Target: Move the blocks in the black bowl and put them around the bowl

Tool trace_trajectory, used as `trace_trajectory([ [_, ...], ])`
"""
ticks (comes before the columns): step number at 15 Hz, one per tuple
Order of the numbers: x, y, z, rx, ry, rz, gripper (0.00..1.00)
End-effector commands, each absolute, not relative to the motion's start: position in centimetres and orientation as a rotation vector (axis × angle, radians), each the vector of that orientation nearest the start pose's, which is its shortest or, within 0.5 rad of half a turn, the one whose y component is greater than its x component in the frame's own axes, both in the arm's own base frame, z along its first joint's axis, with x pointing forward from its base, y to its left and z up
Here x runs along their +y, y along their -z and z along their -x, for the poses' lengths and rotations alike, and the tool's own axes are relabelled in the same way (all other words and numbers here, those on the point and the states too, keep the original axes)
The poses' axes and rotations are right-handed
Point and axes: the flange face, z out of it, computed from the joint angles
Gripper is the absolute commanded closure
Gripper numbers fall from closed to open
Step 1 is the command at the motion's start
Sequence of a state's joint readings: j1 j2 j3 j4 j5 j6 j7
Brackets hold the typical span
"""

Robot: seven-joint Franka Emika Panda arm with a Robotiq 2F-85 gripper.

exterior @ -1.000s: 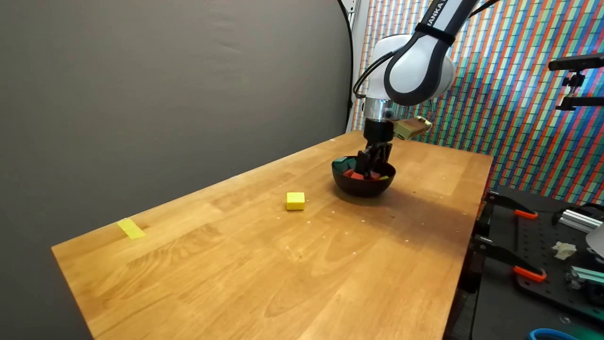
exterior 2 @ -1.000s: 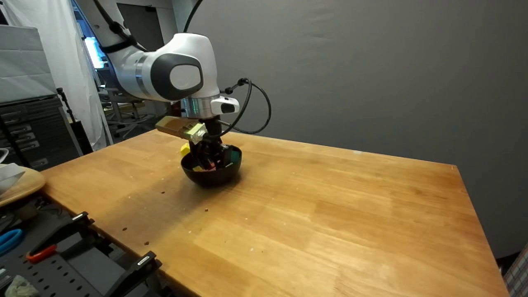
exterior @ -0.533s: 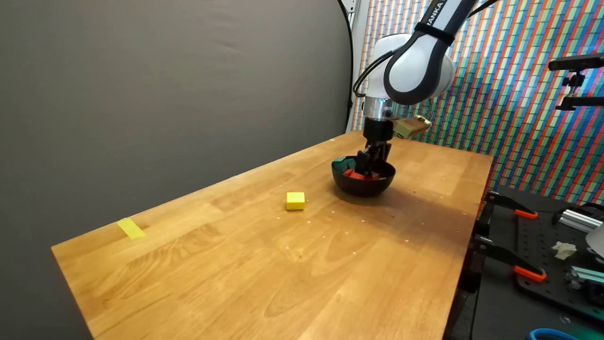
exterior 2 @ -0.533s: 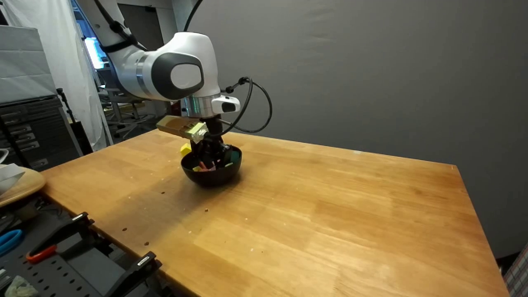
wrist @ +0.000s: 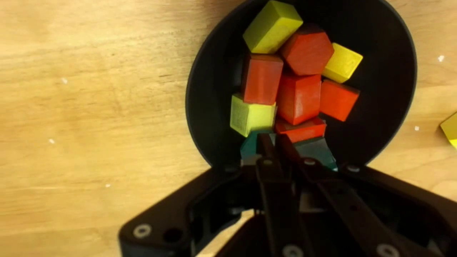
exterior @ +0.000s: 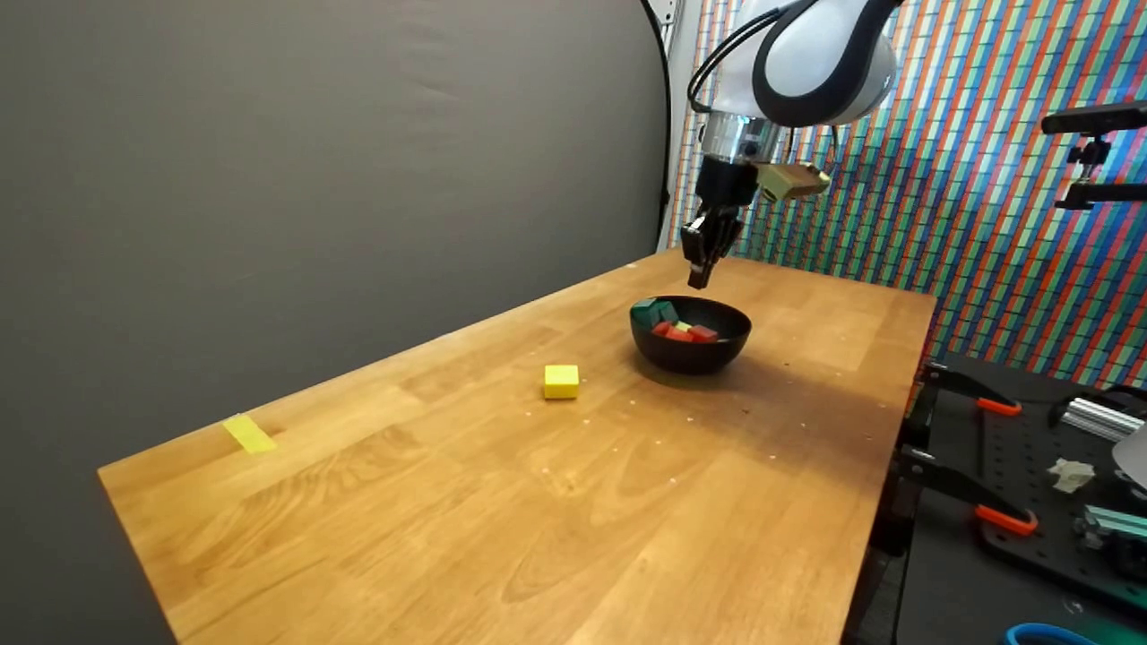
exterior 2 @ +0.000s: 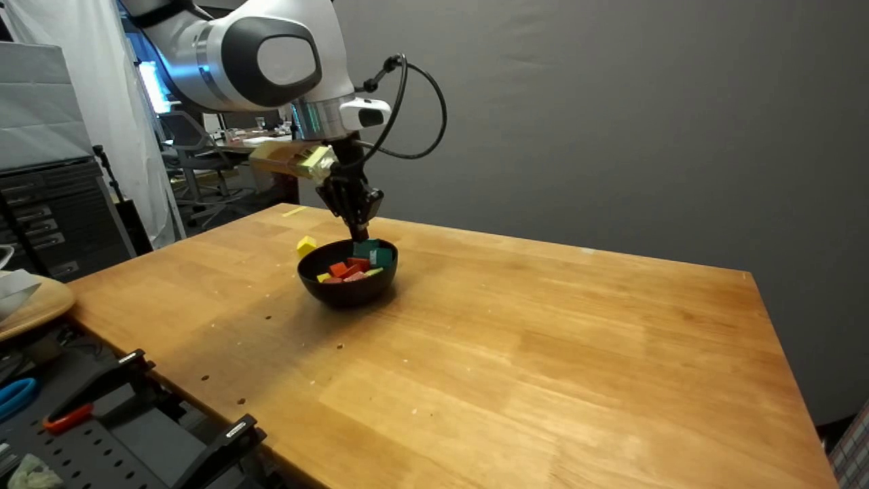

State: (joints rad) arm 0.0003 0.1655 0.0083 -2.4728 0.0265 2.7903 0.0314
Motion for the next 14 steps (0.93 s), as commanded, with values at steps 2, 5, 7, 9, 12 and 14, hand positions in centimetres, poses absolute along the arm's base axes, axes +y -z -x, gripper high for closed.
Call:
trace_trajectory([
  [2, 0.0, -24.7, -48.0, 0.092, 0.24, 3.106, 0.49],
  [5, 0.4, -22.9, -47.8, 0.097, 0.189, 3.1, 0.27],
  [7, 0.4, -21.8, -47.8, 0.105, 0.167, 3.099, 0.12],
  [9, 0.2, -20.5, -48.0, 0.107, 0.132, 3.105, 0.0],
  [12, 0.1, -19.0, -48.2, 0.108, 0.092, 3.108, 0.0],
  [14, 0.0, -18.5, -48.5, 0.109, 0.081, 3.107, 0.25],
])
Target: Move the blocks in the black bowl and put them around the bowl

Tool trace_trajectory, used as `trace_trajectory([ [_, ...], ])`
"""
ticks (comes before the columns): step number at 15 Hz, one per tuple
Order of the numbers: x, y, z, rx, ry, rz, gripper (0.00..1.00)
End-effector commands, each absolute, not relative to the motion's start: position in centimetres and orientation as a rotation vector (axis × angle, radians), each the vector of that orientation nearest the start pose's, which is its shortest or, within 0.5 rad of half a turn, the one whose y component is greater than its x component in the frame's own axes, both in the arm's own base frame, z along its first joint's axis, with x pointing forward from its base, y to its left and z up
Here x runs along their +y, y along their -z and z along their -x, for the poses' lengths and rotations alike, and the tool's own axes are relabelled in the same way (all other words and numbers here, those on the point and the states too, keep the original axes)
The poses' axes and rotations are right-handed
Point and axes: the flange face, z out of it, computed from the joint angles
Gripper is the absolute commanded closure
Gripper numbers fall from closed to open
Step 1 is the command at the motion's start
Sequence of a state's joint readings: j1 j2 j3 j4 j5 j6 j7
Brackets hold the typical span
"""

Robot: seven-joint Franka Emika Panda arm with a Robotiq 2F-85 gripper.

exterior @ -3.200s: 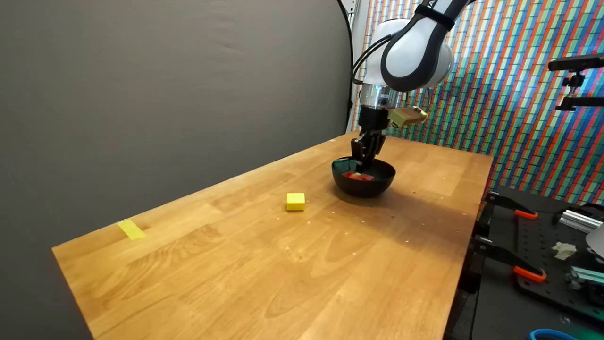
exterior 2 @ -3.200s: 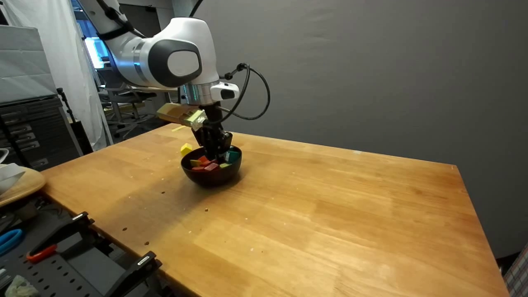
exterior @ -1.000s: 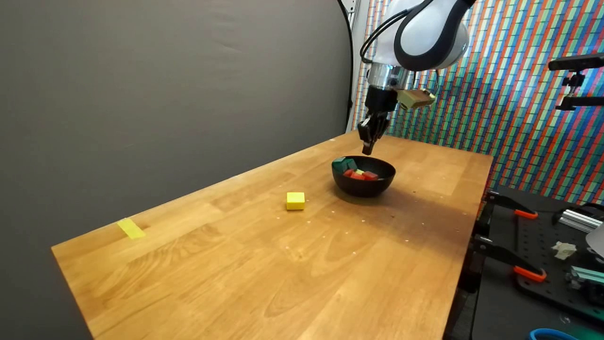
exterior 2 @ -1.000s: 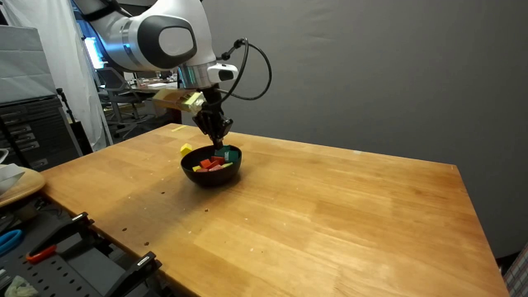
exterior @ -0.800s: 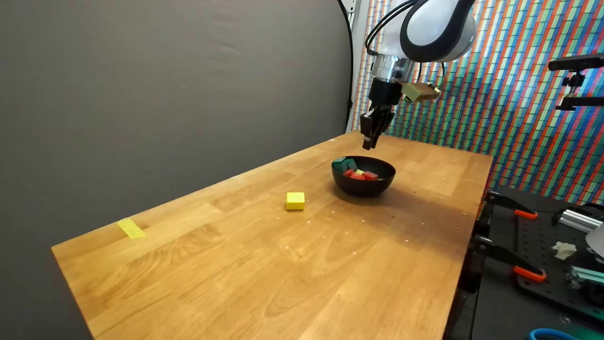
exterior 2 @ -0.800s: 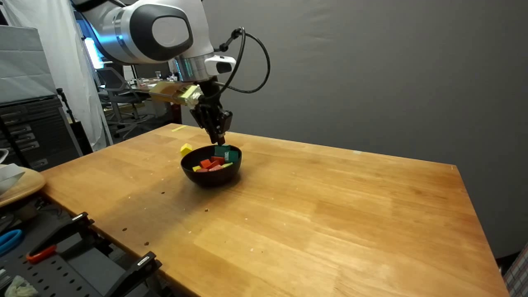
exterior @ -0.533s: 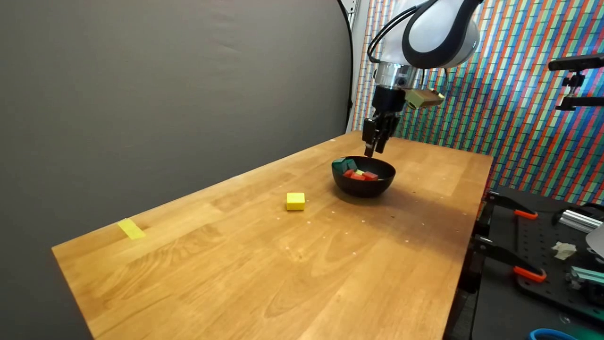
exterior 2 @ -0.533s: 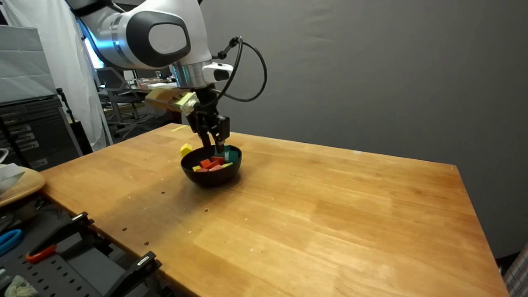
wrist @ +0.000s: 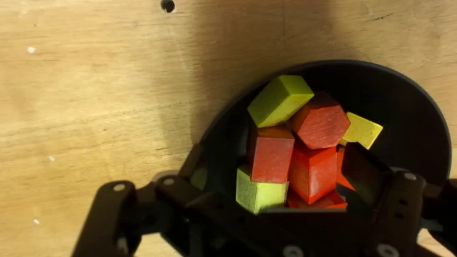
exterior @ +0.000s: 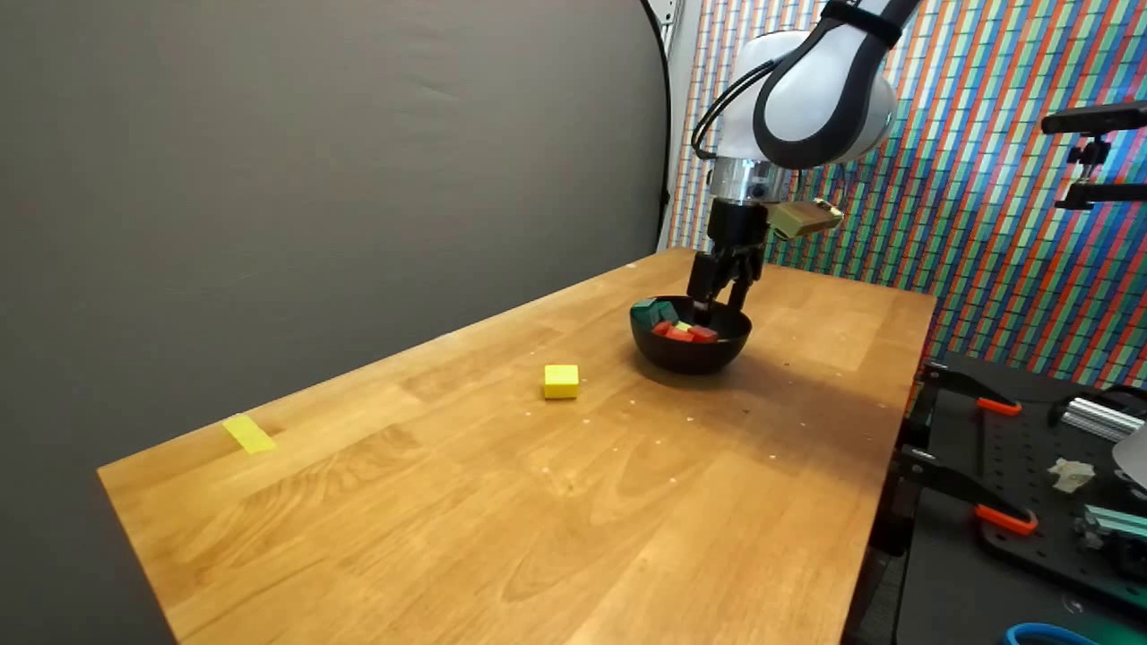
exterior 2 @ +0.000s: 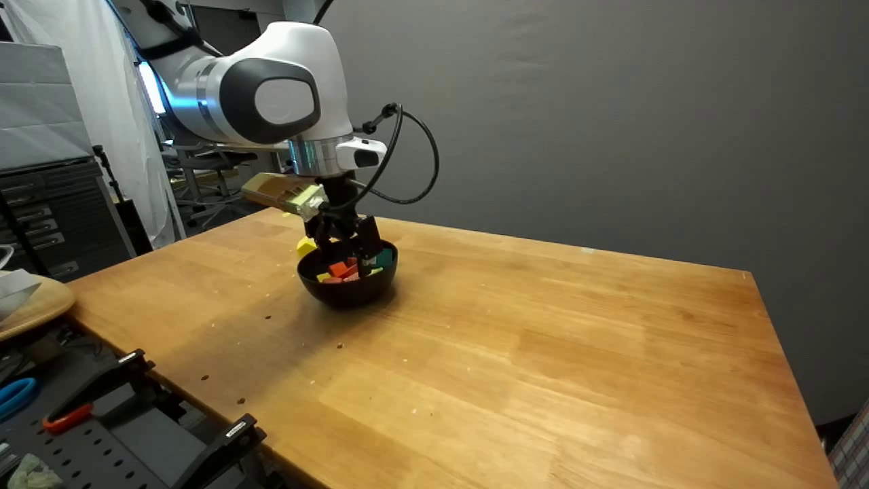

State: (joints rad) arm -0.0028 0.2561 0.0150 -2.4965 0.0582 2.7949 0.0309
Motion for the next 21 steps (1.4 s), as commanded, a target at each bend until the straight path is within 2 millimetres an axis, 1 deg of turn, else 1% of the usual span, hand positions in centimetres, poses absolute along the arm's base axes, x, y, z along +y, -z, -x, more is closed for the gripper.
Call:
trace_trajectory([
  [1, -0.3, -18.5, -48.6, 0.119, 0.082, 3.107, 0.31],
  [2, -0.6, -18.5, -48.7, 0.129, 0.086, 3.106, 0.4],
  [4, -1.0, -18.8, -48.9, 0.139, 0.099, 3.105, 0.5],
  [6, -0.8, -19.2, -49.4, 0.131, 0.113, 3.105, 0.44],
  [7, -0.7, -19.4, -49.6, 0.125, 0.118, 3.107, 0.37],
  [8, -0.6, -19.6, -49.8, 0.123, 0.126, 3.107, 0.37],
  [9, -0.7, -19.7, -49.9, 0.12, 0.134, 3.11, 0.3],
  [11, -0.7, -19.6, -50.2, 0.118, 0.136, 3.114, 0.32],
  [12, -0.7, -19.4, -50.3, 0.117, 0.132, 3.115, 0.3],
  [13, -0.6, -19.1, -50.4, 0.117, 0.125, 3.115, 0.32],
  [14, -0.5, -18.9, -50.4, 0.116, 0.12, 3.114, 0.31],
  [15, -0.4, -18.7, -50.5, 0.112, 0.116, 3.113, 0.36],
  [17, -0.3, -18.3, -50.7, 0.107, 0.106, 3.113, 0.38],
  [18, -0.2, -18.1, -50.8, 0.103, 0.1, 3.113, 0.42],
  [19, -0.1, -17.9, -50.9, 0.1, 0.096, 3.114, 0.39],
  [21, -0.1, -17.6, -51.1, 0.098, 0.088, 3.114, 0.38],
])
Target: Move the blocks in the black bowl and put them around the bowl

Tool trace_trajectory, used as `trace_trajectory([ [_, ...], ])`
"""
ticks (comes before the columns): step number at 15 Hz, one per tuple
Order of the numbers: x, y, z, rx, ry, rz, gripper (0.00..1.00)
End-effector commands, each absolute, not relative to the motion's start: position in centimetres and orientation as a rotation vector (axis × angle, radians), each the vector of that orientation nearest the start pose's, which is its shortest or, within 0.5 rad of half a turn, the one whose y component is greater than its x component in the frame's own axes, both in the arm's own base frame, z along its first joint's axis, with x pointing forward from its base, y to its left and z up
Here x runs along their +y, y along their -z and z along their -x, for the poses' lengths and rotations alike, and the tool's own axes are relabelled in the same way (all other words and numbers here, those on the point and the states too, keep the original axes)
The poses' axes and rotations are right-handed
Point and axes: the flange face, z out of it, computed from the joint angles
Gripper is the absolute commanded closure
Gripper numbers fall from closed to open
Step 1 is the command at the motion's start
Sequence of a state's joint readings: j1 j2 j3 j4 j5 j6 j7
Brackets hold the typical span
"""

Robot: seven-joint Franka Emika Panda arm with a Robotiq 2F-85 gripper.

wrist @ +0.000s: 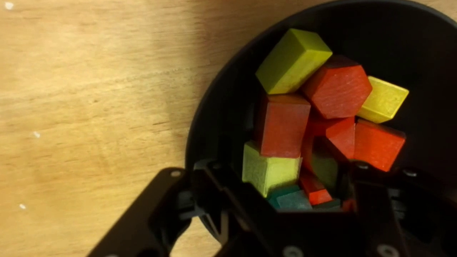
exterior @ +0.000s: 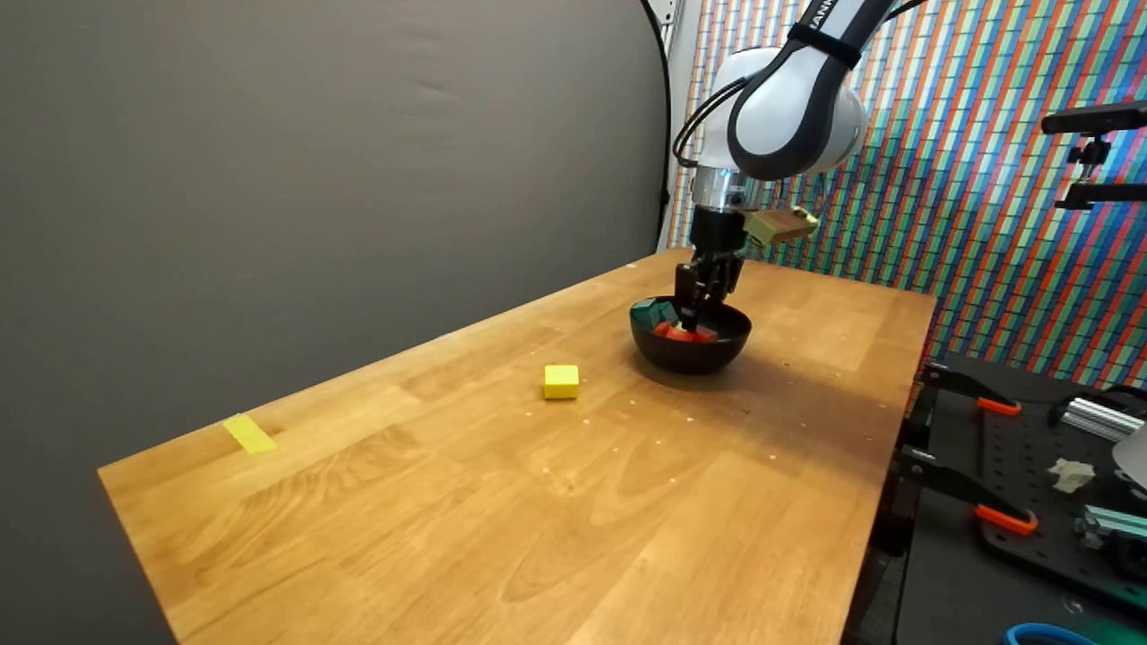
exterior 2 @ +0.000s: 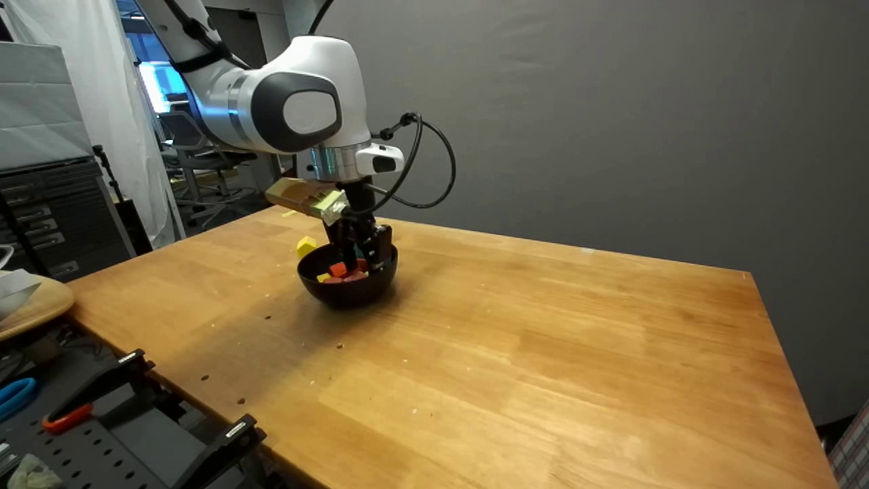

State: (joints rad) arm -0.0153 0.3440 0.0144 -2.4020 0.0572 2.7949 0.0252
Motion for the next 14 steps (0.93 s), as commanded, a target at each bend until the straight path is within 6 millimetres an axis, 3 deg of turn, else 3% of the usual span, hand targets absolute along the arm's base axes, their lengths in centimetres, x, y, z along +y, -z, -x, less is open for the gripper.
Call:
trace_trajectory([
  [1, -0.1, -17.4, -51.1, 0.098, 0.086, 3.112, 0.38],
  [5, 0.0, -16.6, -51.1, 0.099, 0.066, 3.11, 0.41],
  [6, 0.0, -16.4, -51.1, 0.097, 0.062, 3.112, 0.58],
  [10, 0.1, -16.0, -50.8, 0.096, 0.046, 3.111, 0.9],
  [14, 0.0, -18.1, -50.3, 0.103, 0.062, 3.107, 0.91],
])
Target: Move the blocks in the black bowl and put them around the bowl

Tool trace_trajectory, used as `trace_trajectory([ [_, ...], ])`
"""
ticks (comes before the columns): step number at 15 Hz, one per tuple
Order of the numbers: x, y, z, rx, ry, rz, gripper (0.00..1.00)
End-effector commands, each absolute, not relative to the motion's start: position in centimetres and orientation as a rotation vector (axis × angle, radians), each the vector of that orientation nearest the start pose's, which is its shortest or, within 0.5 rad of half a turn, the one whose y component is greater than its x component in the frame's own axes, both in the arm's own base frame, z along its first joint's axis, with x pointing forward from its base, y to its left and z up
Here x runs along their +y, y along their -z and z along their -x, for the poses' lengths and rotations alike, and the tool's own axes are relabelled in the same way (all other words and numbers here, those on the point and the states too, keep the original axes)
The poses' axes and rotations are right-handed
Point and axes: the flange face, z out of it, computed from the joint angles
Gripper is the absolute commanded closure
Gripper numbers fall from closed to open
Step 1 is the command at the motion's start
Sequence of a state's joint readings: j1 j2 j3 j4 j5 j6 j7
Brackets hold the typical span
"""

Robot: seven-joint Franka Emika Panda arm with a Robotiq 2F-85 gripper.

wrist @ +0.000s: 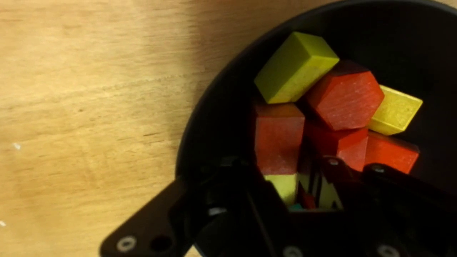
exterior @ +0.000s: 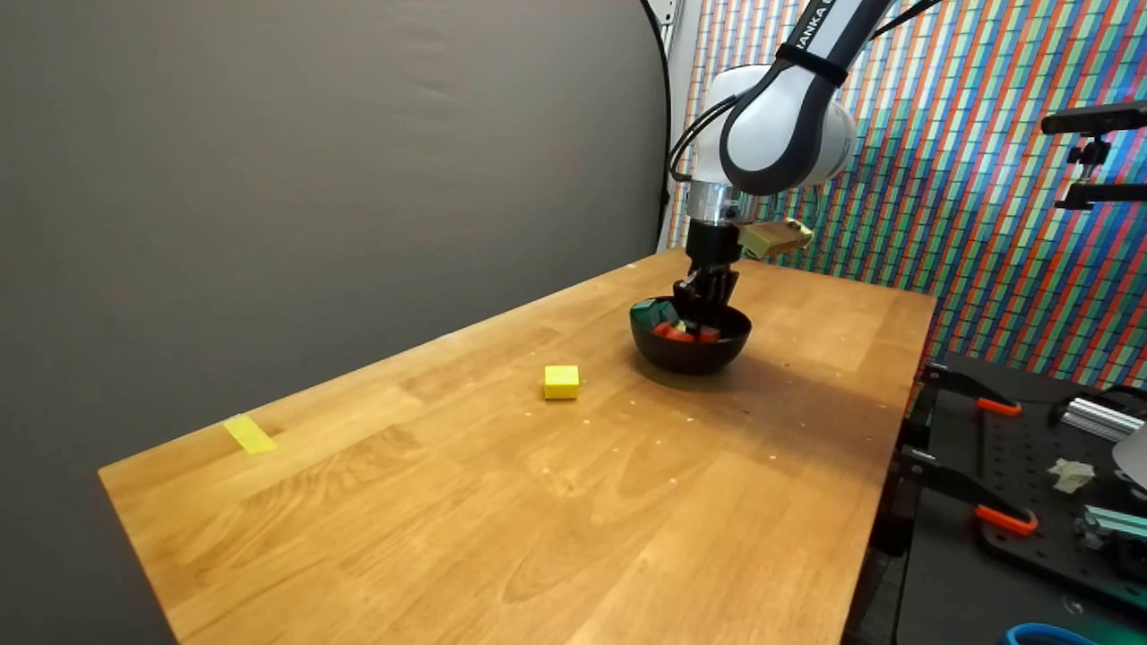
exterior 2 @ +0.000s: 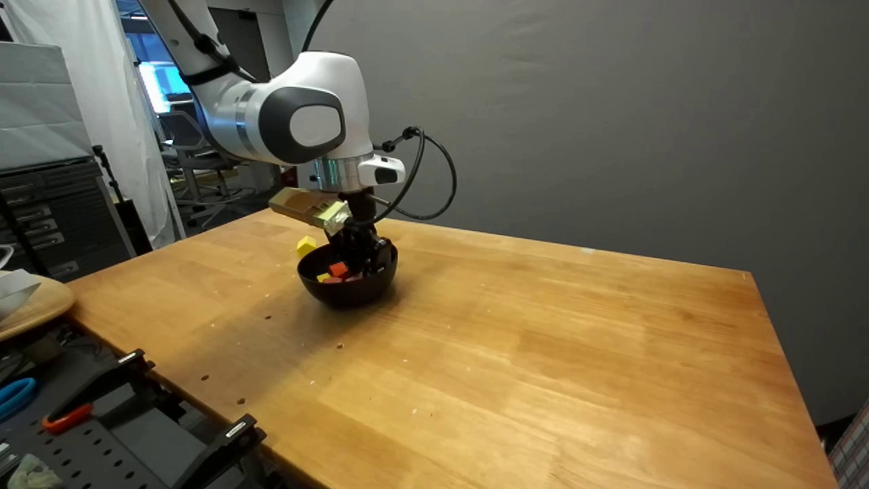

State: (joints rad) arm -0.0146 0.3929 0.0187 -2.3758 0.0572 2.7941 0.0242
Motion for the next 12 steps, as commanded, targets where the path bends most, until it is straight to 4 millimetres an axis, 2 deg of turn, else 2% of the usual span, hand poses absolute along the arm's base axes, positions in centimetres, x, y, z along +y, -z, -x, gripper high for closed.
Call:
trace_trajectory([
  [1, -0.1, -19.5, -49.8, 0.102, 0.061, 3.099, 0.91],
  [4, -0.3, -23.8, -48.1, 0.097, 0.114, 3.075, 0.91],
  [6, 0.4, -26.3, -46.7, 0.056, 0.118, 3.055, 0.91],
  [9, 3.3, -29.0, -44.7, -0.08, 0.084, 3.048, 0.91],
  [12, 7.5, -29.8, -43.1, -0.256, -0.014, 3.011, 0.91],
])
